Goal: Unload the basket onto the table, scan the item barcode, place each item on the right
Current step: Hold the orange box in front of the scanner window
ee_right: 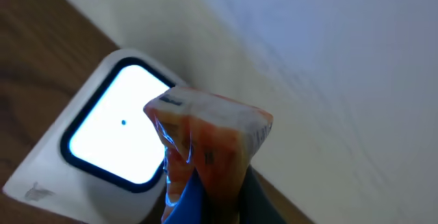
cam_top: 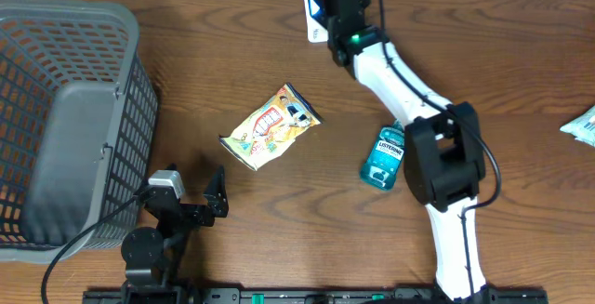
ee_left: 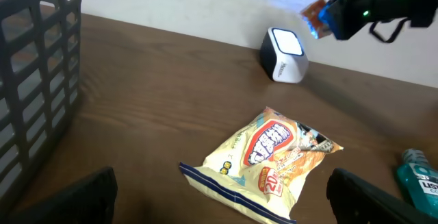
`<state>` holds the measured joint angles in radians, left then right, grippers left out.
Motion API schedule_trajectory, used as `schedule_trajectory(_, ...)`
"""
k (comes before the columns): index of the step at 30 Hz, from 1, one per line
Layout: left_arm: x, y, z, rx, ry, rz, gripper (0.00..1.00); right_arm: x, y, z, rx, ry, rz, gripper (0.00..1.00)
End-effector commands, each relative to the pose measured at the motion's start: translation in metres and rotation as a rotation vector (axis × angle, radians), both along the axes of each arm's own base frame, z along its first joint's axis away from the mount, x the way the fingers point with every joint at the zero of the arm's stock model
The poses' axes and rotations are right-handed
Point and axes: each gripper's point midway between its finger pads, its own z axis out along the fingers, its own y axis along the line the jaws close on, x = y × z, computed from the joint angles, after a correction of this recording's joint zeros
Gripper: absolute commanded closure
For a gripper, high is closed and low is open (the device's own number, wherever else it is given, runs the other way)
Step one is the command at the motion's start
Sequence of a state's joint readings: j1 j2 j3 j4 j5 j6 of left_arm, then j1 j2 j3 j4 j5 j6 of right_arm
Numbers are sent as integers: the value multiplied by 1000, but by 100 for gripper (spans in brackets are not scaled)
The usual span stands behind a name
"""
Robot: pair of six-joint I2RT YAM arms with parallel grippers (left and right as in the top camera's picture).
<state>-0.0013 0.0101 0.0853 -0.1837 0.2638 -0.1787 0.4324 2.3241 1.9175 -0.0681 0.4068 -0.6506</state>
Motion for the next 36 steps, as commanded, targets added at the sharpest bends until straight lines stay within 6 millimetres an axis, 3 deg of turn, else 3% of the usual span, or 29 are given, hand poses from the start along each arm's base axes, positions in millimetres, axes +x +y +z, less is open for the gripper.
schedule_trajectory(1, -1, -3, -13, 7, 30, -17, 2, 5, 12, 3, -84, -53, 13, 98)
schedule_trajectory(5, -1, -3, -13, 7, 30, -17, 2, 12, 15, -3, -65, -88, 0, 99)
schedule_trajectory(9, -1, -3, -13, 7, 30, -17, 2, 13, 15, -21, -76, -68, -2, 99)
schedule_trajectory(13, -1, -3, -13, 7, 30, -17, 2, 13, 7, -30, -102, -61, -47, 99)
schedule_trajectory(22, -1, -3, -13, 7, 30, -17, 2, 4, -31, 13, -205, -168, -306, 99)
schedule_trajectory(24, -1, -3, -13, 7, 30, -17, 2, -1, -48, 22, -200, -178, -385, 99)
schedule_trajectory(29, -1, -3, -13, 7, 30, -17, 2, -18, -125, 50, -98, -274, -736, 99)
schedule_trajectory(32, -1, -3, -13, 7, 30, -17, 2, -28, -176, 50, -100, -302, -911, 99)
schedule_trajectory(36, -1, -3, -13, 7, 30, -17, 2, -43, -251, 32, -125, -258, -1084, 99)
